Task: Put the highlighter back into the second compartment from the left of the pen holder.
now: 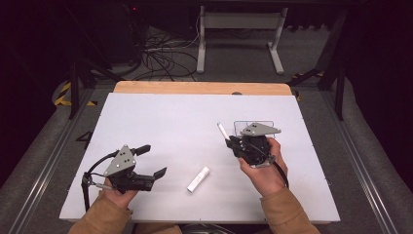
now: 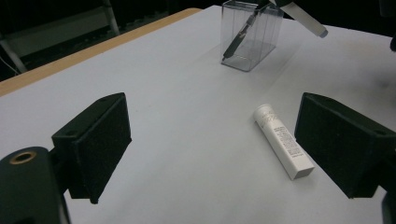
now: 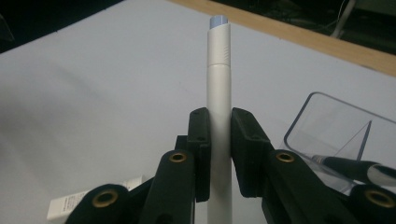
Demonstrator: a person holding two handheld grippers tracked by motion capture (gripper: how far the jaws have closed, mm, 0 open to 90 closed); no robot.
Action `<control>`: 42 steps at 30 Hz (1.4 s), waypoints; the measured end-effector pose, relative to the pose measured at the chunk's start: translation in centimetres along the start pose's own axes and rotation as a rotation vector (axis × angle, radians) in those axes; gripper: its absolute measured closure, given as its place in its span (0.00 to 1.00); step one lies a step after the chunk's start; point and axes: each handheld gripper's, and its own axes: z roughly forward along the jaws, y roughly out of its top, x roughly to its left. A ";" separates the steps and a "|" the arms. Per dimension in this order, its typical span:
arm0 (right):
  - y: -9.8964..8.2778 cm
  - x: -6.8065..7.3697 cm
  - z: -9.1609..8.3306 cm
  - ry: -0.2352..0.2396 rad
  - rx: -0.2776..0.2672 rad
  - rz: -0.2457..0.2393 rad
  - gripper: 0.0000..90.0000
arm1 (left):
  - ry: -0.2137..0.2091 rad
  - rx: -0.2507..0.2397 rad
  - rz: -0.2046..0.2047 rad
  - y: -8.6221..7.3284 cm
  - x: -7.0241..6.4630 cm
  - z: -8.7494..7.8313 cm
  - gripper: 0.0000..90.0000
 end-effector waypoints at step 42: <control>-1.1 -5.3 -4.2 -0.075 -0.552 -0.022 0.88 | 0.002 -0.001 -0.007 -0.1 -0.1 0.0 0.13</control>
